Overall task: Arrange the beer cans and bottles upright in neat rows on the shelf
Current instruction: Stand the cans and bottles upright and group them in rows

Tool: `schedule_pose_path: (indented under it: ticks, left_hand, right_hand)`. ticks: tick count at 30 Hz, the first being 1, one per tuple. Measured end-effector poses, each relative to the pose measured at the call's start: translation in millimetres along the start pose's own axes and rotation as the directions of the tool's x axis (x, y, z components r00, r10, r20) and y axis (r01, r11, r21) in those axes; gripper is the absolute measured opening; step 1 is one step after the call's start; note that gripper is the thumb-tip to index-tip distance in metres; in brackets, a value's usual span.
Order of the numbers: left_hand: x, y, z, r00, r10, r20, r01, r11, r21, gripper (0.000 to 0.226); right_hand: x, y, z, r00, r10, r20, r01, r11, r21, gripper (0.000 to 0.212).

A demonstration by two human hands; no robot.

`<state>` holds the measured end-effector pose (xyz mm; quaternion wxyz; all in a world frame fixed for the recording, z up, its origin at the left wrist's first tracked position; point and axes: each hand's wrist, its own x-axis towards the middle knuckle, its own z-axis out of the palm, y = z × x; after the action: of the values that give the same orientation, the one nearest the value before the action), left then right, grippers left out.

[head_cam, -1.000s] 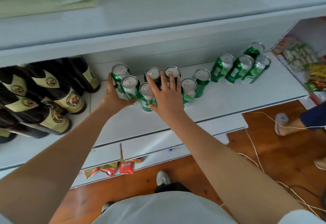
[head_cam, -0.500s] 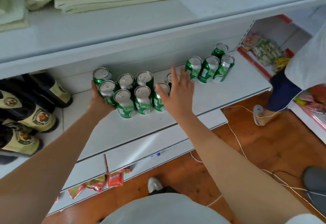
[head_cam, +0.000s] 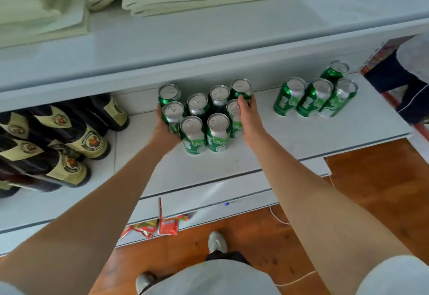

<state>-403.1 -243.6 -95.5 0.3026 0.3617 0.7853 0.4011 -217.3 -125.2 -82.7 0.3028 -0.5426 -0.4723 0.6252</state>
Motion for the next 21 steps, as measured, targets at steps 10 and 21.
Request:
schedule_pose_path:
  ticks: [10,21]
  left_hand:
    - [-60.2,2.8,-61.2,0.991,-0.052,-0.122,0.073,0.982,0.174,0.077]
    - [-225.4,-66.3,-242.8,0.761,-0.016,-0.648,-0.102,0.984,-0.144,0.036]
  right_hand:
    - [-57.8,-36.1,27.8,0.79,-0.571,-0.224,0.439,0.781,-0.444,0.058]
    - [-247.9,-28.9,246.8,0.407,-0.835,0.371,0.91,0.406,-0.086,0.025]
